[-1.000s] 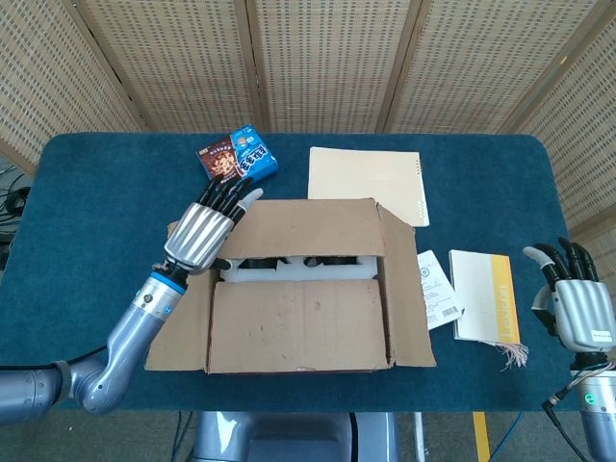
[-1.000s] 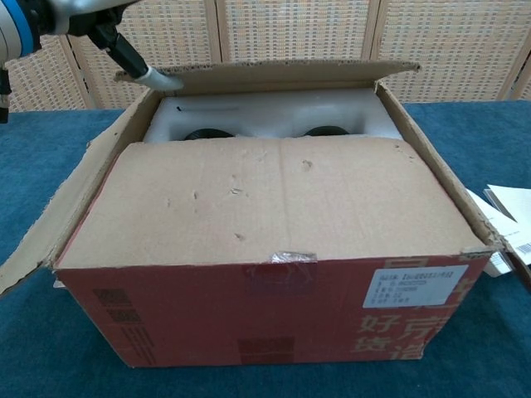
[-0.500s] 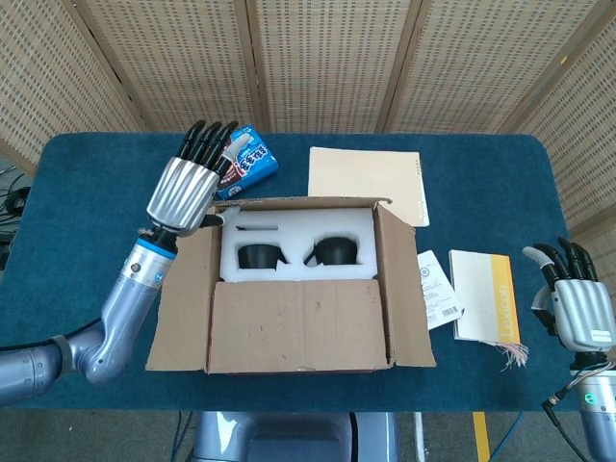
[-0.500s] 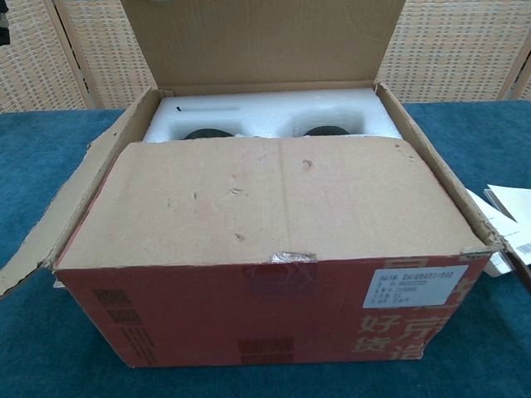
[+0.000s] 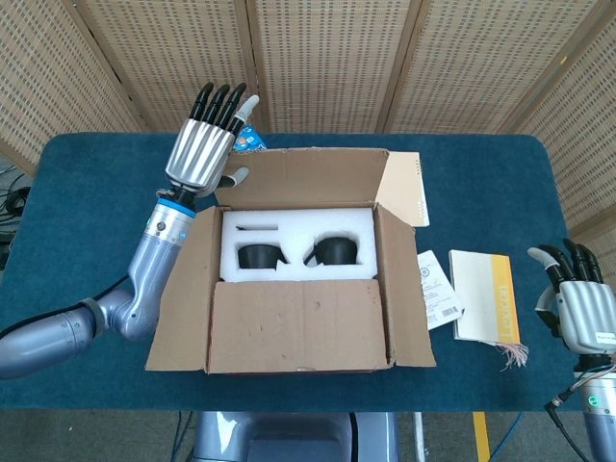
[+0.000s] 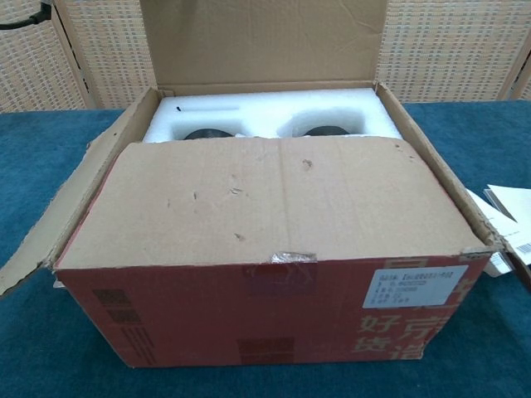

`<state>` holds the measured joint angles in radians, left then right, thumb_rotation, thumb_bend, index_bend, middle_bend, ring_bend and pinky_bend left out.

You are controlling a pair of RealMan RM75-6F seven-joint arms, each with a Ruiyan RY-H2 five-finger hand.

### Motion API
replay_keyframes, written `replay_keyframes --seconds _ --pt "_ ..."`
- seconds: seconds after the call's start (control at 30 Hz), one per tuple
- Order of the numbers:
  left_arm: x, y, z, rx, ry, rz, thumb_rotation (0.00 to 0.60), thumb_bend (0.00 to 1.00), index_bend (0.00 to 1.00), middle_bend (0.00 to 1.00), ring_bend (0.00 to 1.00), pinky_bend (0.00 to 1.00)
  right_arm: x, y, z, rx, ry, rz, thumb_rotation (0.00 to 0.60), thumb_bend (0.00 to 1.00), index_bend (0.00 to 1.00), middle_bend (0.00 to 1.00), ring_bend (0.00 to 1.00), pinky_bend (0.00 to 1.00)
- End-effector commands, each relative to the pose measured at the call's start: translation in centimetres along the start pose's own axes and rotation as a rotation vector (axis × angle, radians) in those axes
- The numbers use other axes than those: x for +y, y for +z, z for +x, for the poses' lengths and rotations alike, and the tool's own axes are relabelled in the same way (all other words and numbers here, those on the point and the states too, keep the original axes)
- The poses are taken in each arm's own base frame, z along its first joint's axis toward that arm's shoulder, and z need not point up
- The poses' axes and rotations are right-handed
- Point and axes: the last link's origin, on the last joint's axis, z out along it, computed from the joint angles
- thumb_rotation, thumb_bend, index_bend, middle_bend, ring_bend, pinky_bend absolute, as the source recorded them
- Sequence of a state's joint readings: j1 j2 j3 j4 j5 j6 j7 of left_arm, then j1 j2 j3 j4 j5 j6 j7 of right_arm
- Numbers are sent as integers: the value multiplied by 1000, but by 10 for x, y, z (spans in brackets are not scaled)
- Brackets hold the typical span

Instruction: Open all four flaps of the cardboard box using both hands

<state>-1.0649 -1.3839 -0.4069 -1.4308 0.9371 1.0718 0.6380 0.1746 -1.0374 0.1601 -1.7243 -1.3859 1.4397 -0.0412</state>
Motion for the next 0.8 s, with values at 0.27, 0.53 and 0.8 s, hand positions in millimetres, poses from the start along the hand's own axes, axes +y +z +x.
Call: replay_keyframes --seconds 0.27,0.53,0.8 --pt "4 15 -19 -54 79 34 500 220 0 0 0 0 3 -3 3 7 -3 -9 600 956 190 184 0 51" --pt "-1 16 -27 -88 96 72 499 220 0 0 0 0 4 -4 4 10 -1 -13 600 956 190 184 0 51" --pt "2 -2 -16 -150 -102 18 511 222 55 0 0 0 4 -4 5 12 0 -12 600 956 190 184 0 51"
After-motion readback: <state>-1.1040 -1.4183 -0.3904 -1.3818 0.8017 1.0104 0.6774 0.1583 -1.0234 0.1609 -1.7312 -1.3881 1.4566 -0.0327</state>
